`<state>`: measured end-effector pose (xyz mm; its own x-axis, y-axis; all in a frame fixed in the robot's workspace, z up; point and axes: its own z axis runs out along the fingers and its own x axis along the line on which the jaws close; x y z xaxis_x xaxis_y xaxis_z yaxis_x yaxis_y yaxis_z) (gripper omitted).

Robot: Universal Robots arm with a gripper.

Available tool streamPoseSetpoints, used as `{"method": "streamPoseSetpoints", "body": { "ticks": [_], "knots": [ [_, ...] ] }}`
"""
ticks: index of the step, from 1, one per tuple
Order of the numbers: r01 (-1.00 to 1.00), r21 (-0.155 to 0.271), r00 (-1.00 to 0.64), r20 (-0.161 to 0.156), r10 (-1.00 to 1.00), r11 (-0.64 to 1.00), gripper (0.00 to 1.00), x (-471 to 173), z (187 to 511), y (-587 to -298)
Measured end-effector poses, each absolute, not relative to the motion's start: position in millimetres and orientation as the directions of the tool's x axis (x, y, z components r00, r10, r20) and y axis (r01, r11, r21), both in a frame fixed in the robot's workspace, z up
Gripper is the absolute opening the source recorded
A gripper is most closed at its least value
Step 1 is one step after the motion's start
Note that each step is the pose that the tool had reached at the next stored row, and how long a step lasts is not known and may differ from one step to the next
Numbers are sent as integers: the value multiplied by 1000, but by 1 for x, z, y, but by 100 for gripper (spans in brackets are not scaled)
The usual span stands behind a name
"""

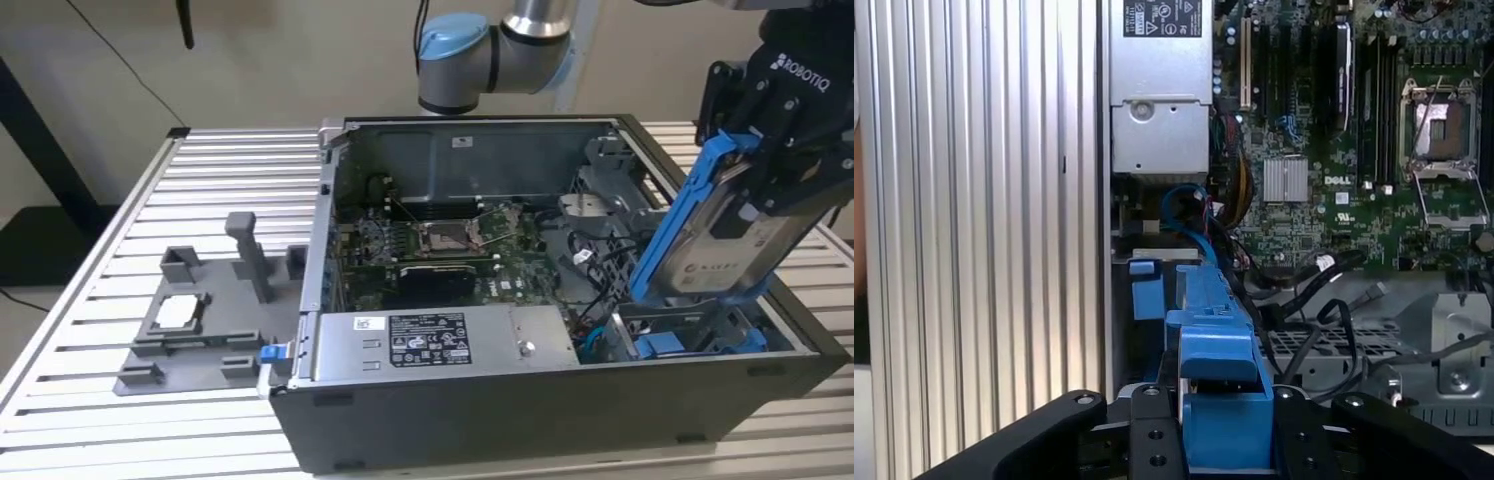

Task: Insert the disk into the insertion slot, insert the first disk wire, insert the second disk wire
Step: 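Insert the disk into the insertion slot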

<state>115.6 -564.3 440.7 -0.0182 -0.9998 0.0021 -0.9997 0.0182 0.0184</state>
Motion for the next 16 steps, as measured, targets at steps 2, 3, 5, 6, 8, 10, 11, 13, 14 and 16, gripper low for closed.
{"method": "streamPoseSetpoints", "body": {
  "ticks": [2, 3, 5, 6, 8, 10, 11, 13, 14, 16],
  "knots": [
    [-1000, 18, -18, 2, -1000, 18, 33, 116, 439, -564],
    [-1000, 18, -18, 2, -1000, 18, 33, 116, 438, -564],
    [-1000, 18, -18, 2, -1000, 18, 33, 116, 437, -564],
    [-1000, 18, -18, 2, -1000, 18, 33, 116, 436, -564],
    [-1000, 18, -18, 2, -1000, 18, 33, 116, 435, -564],
    [-1000, 18, -18, 2, -1000, 18, 33, 116, 434, -564],
    [-1000, 18, -18, 2, -1000, 18, 33, 116, 434, -564],
    [-1000, 18, -18, 2, -1000, 18, 33, 116, 433, -564],
    [-1000, 18, -18, 2, -1000, 18, 33, 116, 432, -564],
    [-1000, 18, -18, 2, -1000, 18, 33, 116, 431, -564]
  ]
}}
